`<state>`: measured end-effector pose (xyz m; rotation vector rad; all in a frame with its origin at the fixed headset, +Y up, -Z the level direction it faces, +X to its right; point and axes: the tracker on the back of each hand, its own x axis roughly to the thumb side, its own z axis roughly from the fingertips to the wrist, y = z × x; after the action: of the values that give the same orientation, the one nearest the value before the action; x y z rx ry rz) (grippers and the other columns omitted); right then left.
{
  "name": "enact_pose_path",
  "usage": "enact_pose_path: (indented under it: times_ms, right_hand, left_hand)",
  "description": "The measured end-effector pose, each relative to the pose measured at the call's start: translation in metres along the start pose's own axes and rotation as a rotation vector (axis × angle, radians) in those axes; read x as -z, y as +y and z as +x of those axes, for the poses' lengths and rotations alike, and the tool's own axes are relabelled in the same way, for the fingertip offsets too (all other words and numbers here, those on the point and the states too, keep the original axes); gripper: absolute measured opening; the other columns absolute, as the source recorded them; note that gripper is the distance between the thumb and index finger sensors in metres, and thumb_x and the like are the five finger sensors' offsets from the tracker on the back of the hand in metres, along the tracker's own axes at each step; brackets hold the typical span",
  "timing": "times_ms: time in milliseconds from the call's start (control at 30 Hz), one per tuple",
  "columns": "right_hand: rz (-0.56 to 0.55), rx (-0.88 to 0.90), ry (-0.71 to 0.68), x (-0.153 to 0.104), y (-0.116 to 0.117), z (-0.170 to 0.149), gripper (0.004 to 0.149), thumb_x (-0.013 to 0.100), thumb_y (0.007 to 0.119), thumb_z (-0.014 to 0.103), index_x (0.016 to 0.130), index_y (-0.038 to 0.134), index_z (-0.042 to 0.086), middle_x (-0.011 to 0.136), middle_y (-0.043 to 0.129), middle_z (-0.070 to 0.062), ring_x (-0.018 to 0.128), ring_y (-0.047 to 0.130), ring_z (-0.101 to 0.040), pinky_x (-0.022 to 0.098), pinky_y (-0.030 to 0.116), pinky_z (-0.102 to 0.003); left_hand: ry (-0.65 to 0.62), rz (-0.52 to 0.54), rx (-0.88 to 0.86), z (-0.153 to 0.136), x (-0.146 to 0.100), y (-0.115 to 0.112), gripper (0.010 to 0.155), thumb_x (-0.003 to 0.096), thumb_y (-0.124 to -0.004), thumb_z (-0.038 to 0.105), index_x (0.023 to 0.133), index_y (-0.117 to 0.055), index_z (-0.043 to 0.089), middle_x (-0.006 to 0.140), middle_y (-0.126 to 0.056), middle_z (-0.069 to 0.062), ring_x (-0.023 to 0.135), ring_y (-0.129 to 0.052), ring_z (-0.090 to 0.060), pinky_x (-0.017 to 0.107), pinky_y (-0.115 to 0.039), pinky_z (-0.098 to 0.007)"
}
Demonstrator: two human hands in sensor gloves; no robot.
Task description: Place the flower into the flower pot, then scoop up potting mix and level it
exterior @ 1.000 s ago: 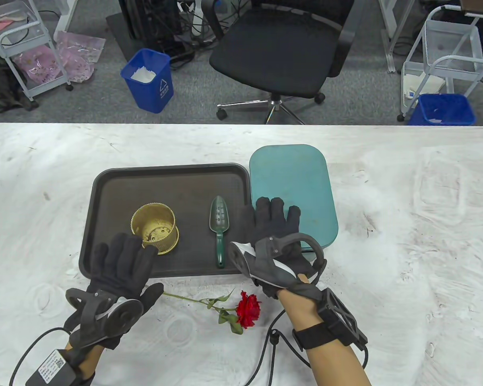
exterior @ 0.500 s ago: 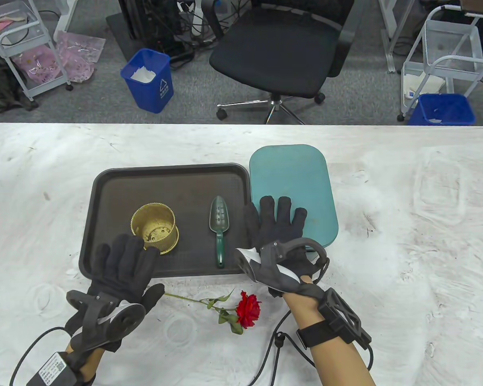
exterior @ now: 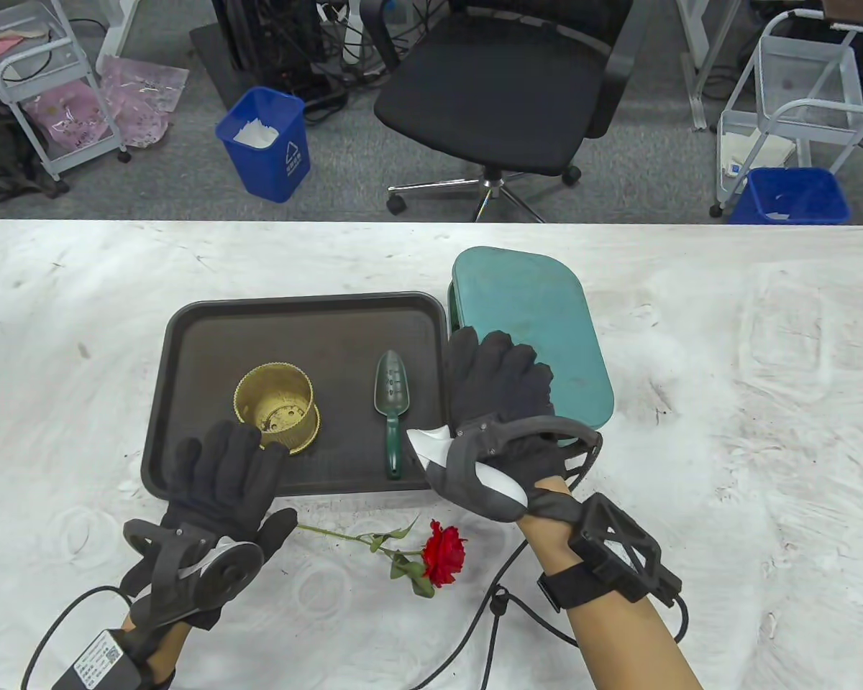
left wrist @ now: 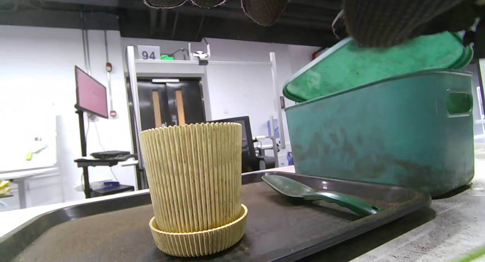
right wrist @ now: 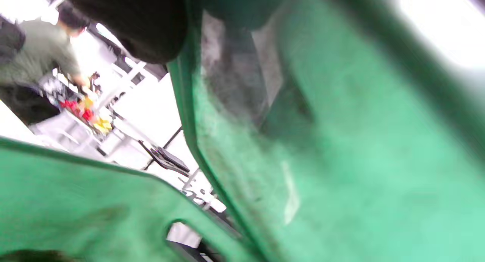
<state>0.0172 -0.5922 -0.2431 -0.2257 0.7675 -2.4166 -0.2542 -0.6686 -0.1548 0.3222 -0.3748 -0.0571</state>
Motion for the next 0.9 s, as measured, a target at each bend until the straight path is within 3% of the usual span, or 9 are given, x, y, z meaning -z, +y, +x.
enact_pose_path:
  times_ms: [167,533,700,733,900]
  right_hand:
    - [-0.018,-0.075,0.107,0.021,-0.011,-0.019,0.048,0.042,0.079,0.028,0.089,0.077,0.019,0.072,0.100,-0.010,0.043,0.105,-0.032,0.027,0.092,-0.043]
    - [0.012,0.054,0.456,0.048,-0.006,-0.097,0.047,0.042,0.077,0.023,0.089,0.077,0.023,0.076,0.098,-0.007,0.052,0.104,-0.035,0.036,0.091,-0.049]
    - [0.042,0.328,0.712,0.029,0.023,-0.152,0.047,0.042,0.077,0.023,0.089,0.076,0.022,0.076,0.098,-0.008,0.051,0.104,-0.035,0.035,0.091,-0.049]
    - [0.075,0.444,0.812,0.015,0.039,-0.167,0.047,0.042,0.077,0.023,0.089,0.076,0.021,0.076,0.098,-0.009,0.050,0.104,-0.035,0.033,0.091,-0.049]
    - [0.159,0.675,1.122,-0.045,0.094,-0.203,0.047,0.042,0.077,0.021,0.088,0.075,0.018,0.074,0.097,-0.012,0.047,0.104,-0.036,0.029,0.092,-0.049]
  left_hand:
    - [0.000,-0.002,0.002,-0.001,0.000,0.000,0.083,0.0375,-0.071,0.066,0.108,-0.046,0.031,0.115,-0.029,-0.008,0.112,-0.041,-0.042,0.079,-0.042,-0.066]
    - [0.010,0.007,-0.001,-0.003,0.000,0.001,0.082,0.0375,-0.071,0.066,0.108,-0.047,0.031,0.115,-0.030,-0.008,0.112,-0.042,-0.042,0.079,-0.042,-0.066]
    - [0.006,0.014,-0.005,-0.004,-0.001,0.001,0.082,0.0376,-0.072,0.065,0.108,-0.048,0.031,0.115,-0.030,-0.008,0.112,-0.043,-0.042,0.079,-0.042,-0.066]
    - [0.004,0.014,-0.007,-0.003,-0.001,0.001,0.082,0.0377,-0.072,0.065,0.108,-0.048,0.031,0.115,-0.030,-0.008,0.112,-0.043,-0.042,0.079,-0.042,-0.066]
    - [0.001,0.017,-0.004,-0.003,-0.001,0.002,0.082,0.0376,-0.072,0.065,0.108,-0.048,0.031,0.115,-0.030,-0.008,0.112,-0.043,-0.042,0.079,-0.042,-0.066]
